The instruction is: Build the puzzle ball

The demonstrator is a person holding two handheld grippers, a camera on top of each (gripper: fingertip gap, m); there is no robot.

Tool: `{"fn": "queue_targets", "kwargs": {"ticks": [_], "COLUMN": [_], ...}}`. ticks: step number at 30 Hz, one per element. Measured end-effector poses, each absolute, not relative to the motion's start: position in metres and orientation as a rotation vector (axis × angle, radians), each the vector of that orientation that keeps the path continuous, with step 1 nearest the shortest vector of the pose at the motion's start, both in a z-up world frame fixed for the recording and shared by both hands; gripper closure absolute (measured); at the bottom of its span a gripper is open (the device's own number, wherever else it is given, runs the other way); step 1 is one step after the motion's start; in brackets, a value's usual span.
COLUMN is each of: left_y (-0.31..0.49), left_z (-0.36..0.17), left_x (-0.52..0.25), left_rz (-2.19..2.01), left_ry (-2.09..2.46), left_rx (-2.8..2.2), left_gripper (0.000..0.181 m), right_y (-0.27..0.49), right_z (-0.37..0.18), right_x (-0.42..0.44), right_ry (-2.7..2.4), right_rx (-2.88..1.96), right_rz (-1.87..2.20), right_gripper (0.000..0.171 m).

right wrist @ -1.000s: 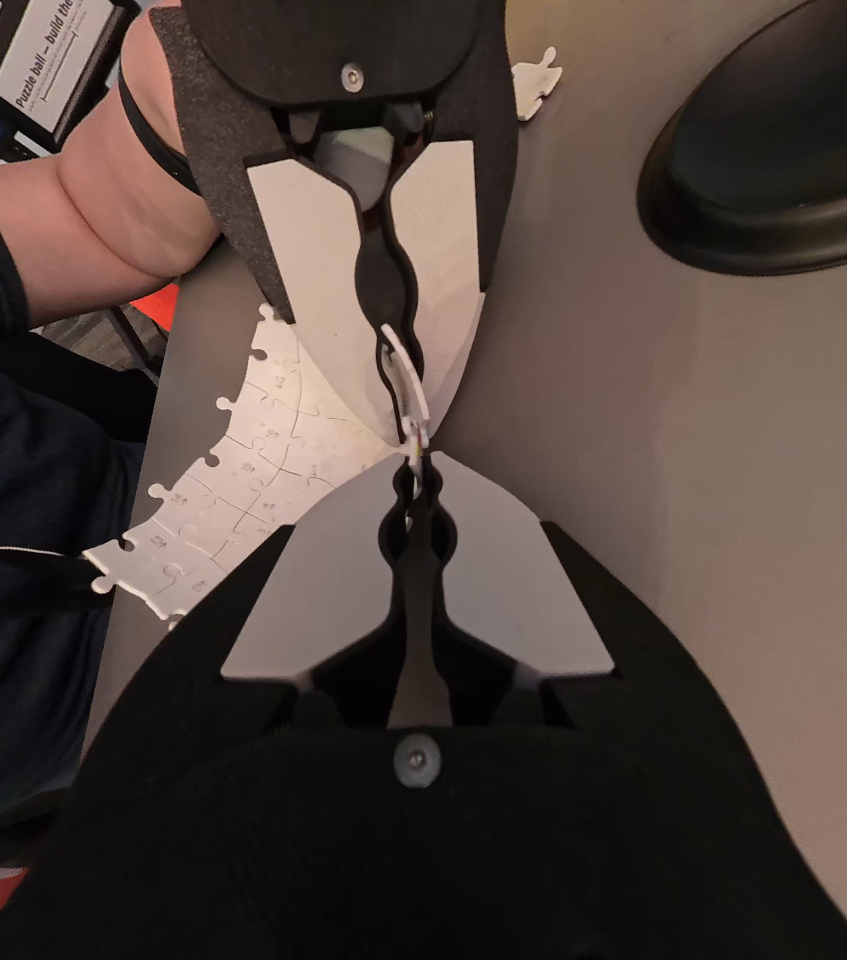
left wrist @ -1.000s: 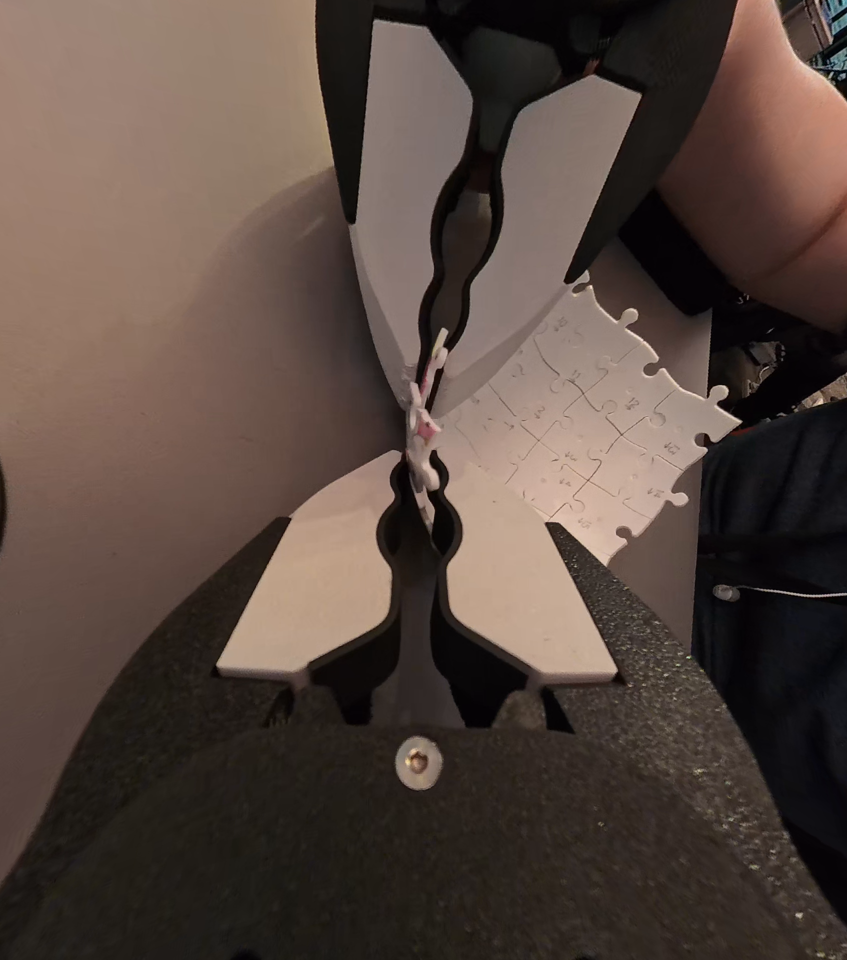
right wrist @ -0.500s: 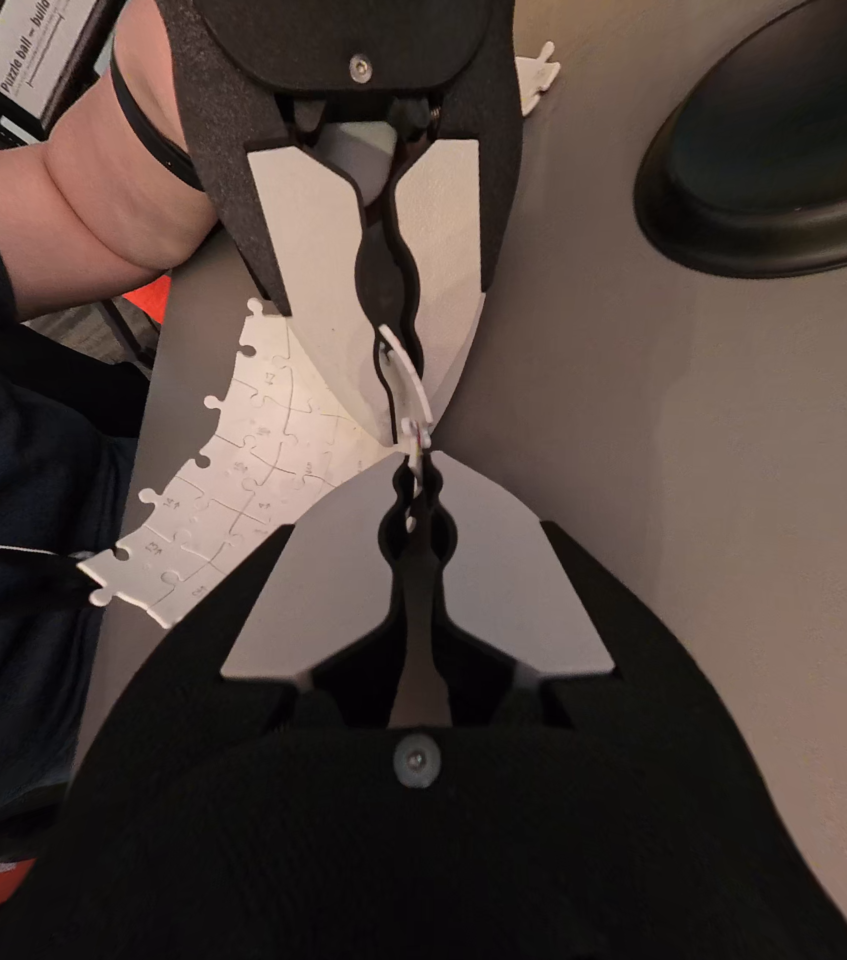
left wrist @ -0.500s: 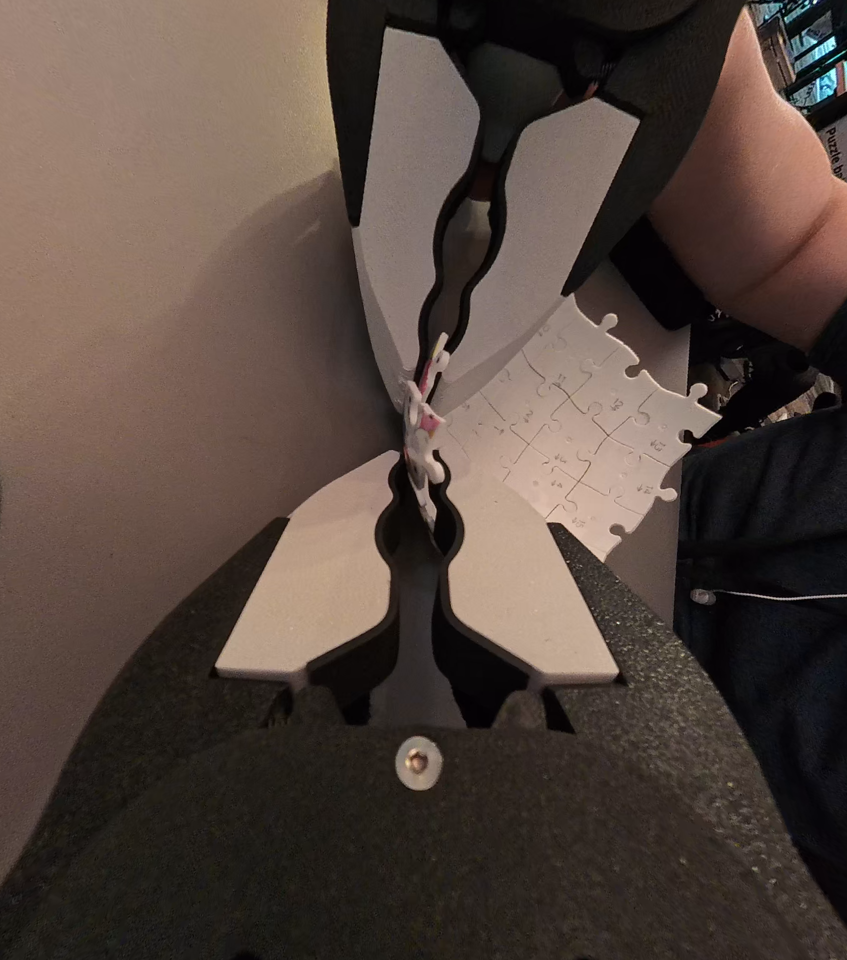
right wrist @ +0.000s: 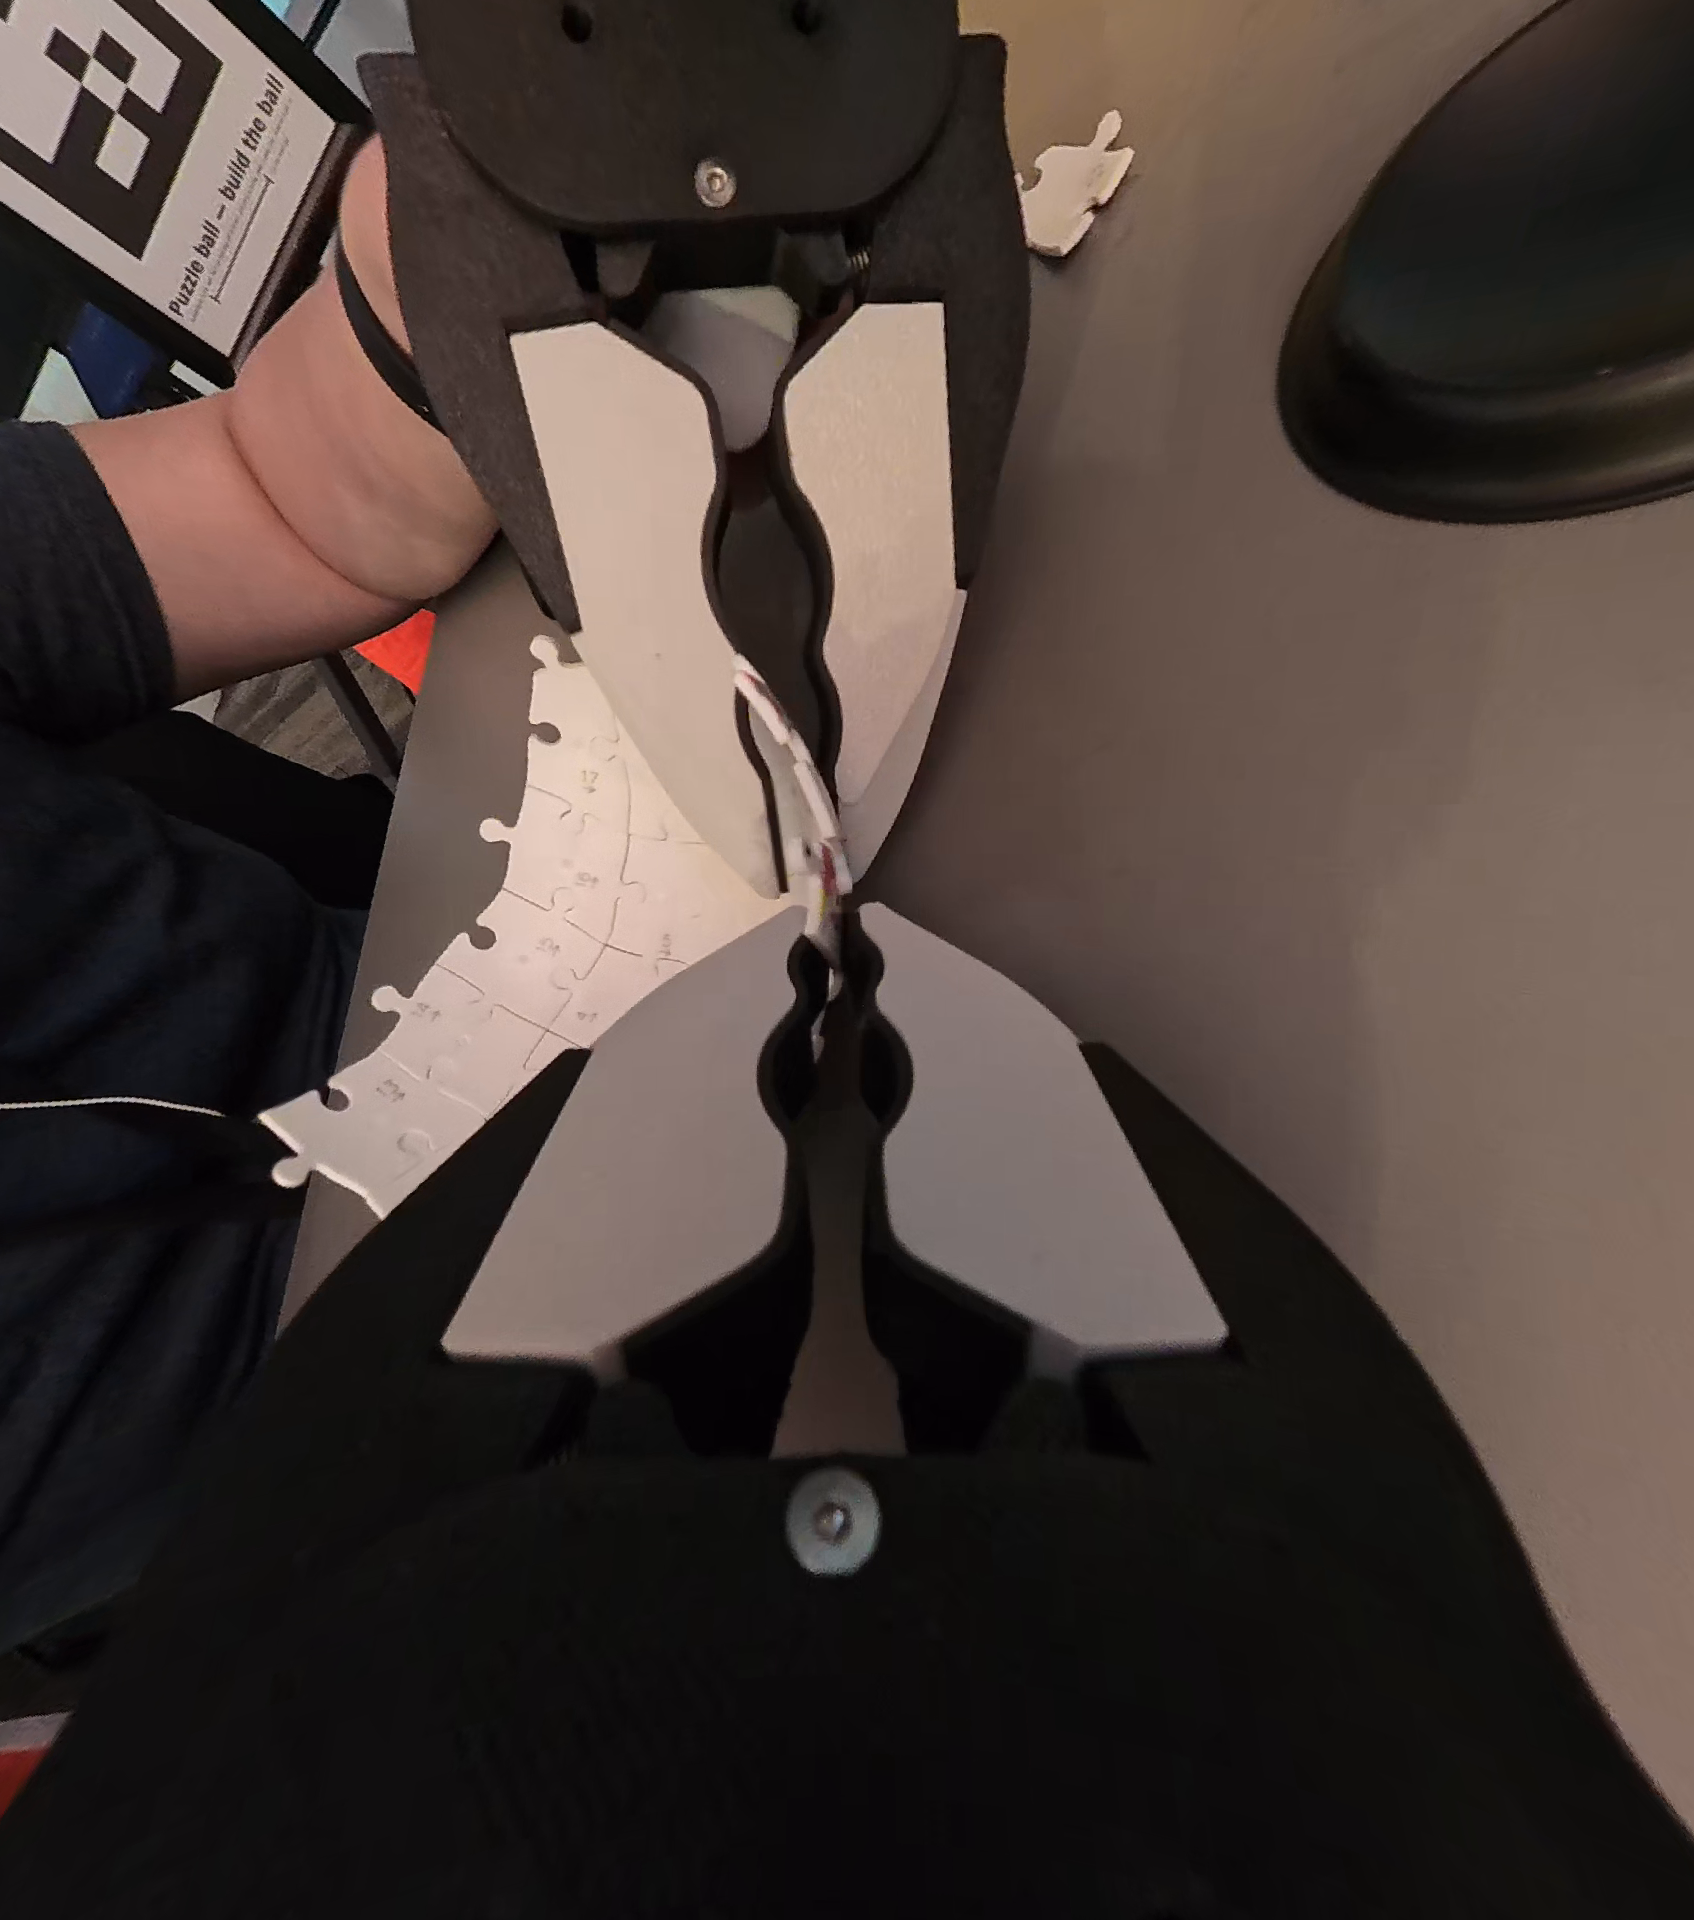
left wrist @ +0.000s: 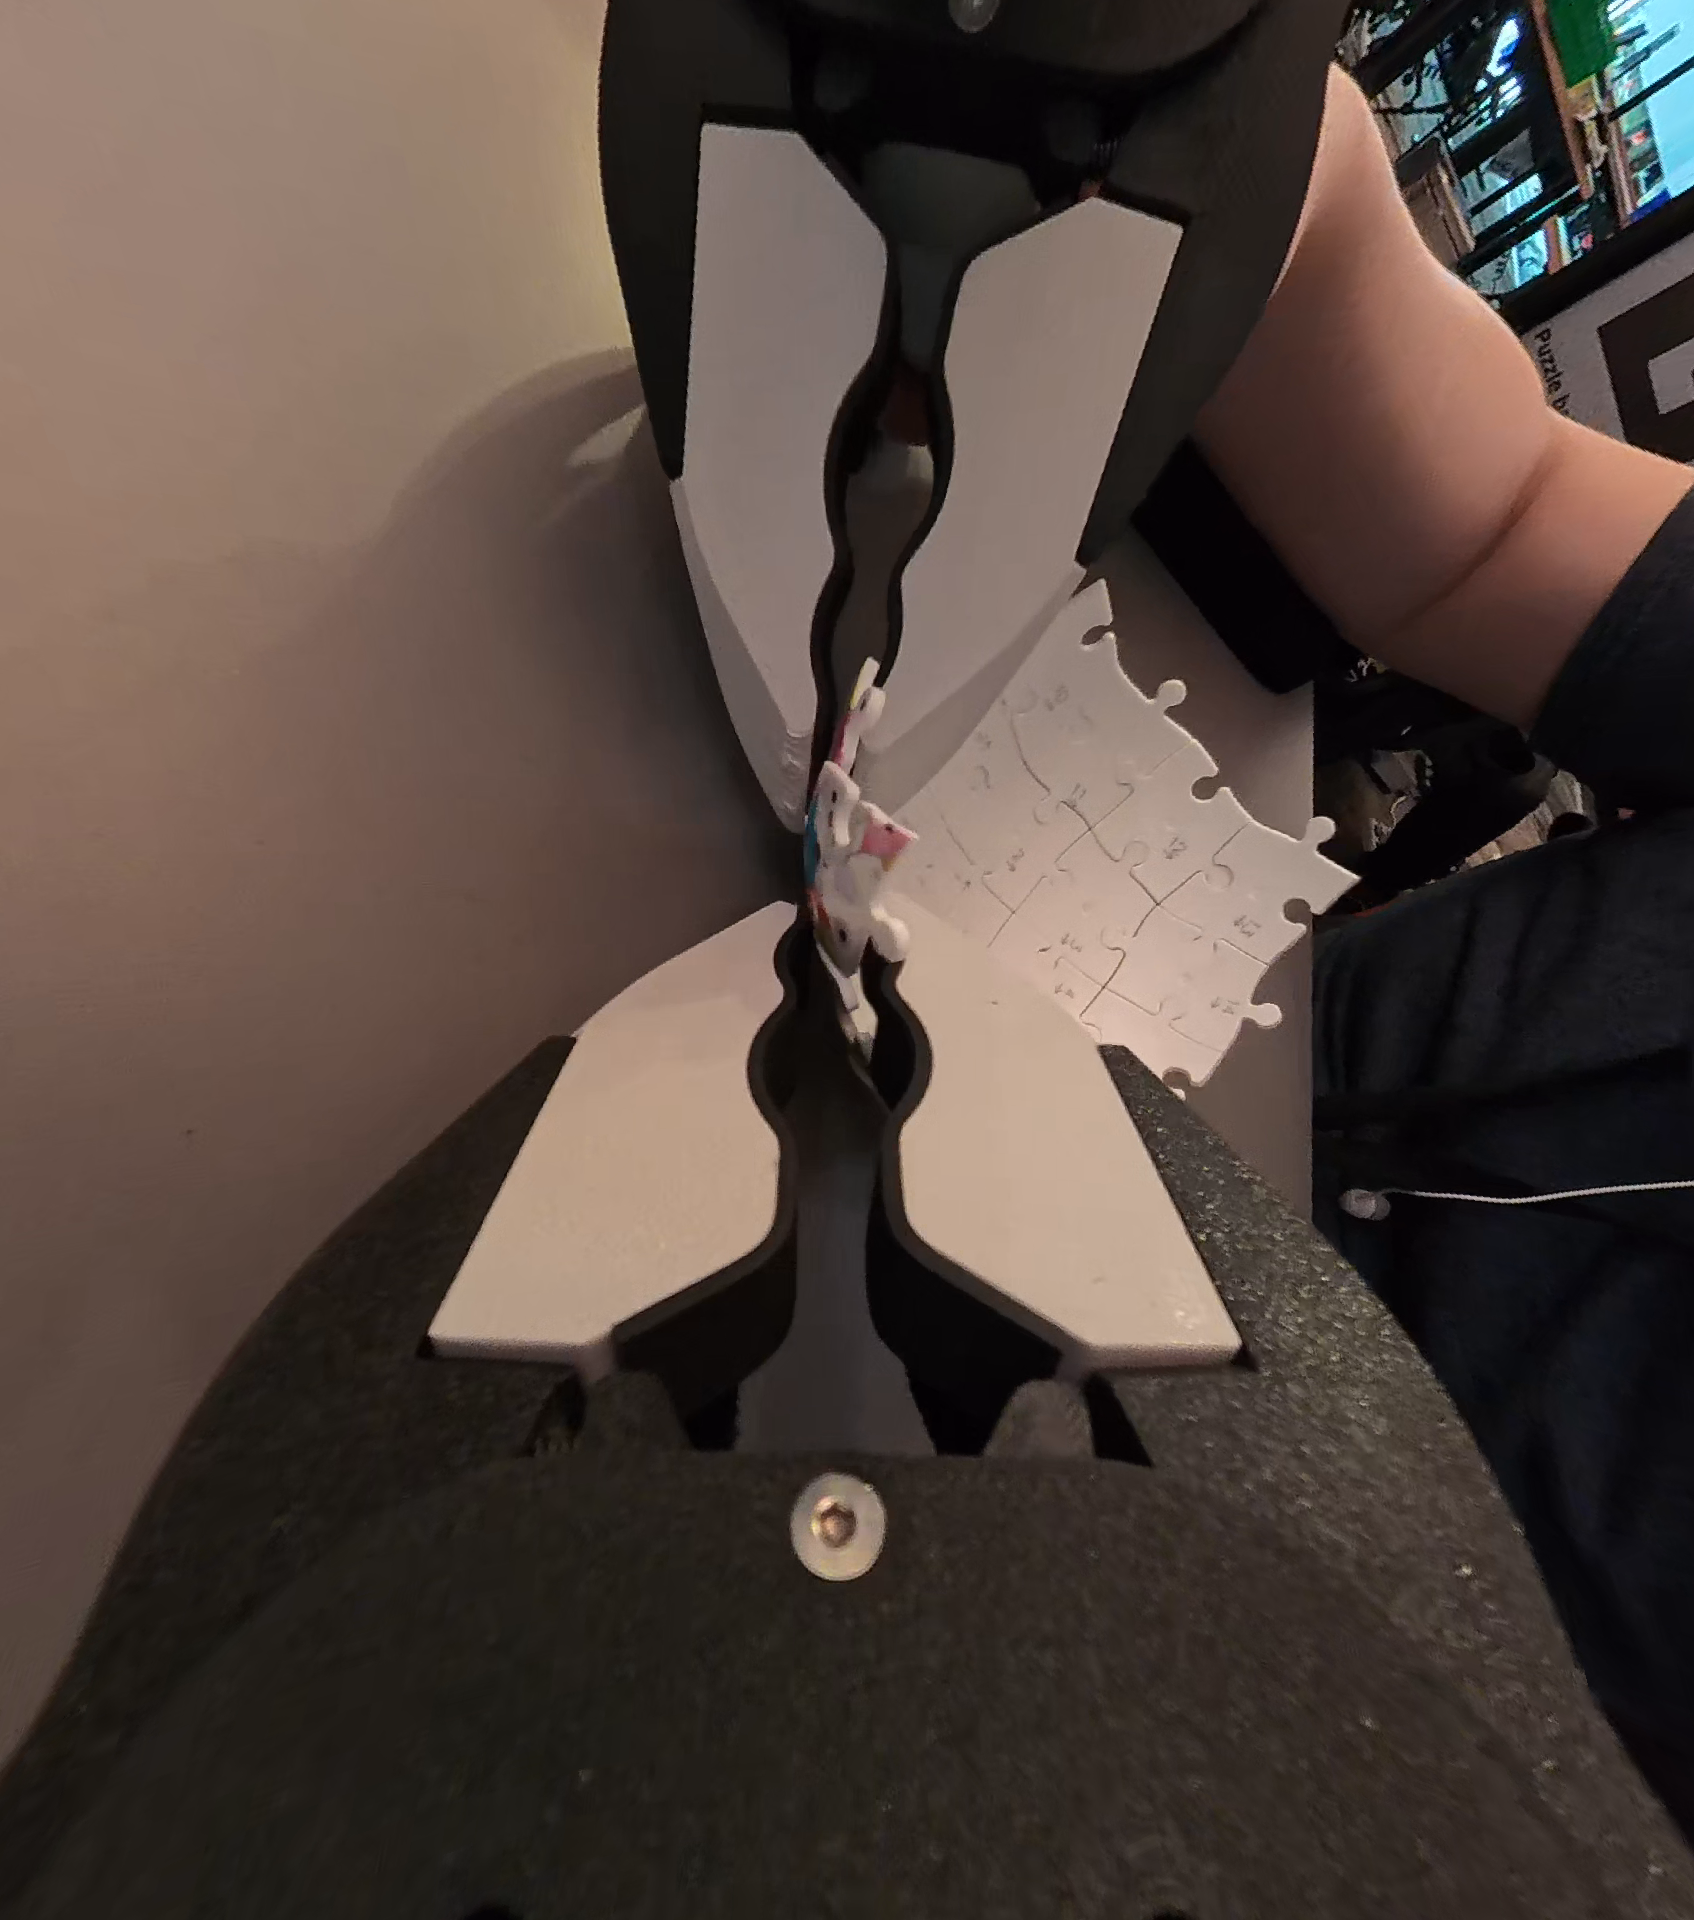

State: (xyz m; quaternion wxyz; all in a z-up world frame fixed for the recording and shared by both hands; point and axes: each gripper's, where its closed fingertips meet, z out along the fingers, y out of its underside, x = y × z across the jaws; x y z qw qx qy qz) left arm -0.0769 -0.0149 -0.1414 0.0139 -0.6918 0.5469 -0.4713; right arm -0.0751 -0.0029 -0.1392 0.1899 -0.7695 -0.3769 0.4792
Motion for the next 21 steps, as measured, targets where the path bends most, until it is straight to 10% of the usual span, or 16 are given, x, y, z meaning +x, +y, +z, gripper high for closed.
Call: {"fn": "queue_targets", "kwargs": {"ticks": [21], "left_y": [-0.0142], "left_z": [-0.1421], "left_x": [-0.0738], "left_rz": [-1.482], "left_ry": [1.663], "left_rx": [-2.176], "left_gripper": [0.178], "right_y": [0.0023], "right_z": [-0.1344], "right_x": [-0.0762], "right_ry": [-1.128], "right_rx": [-2.083], "right_rz": [1.223], "right_gripper": [0.161]}}
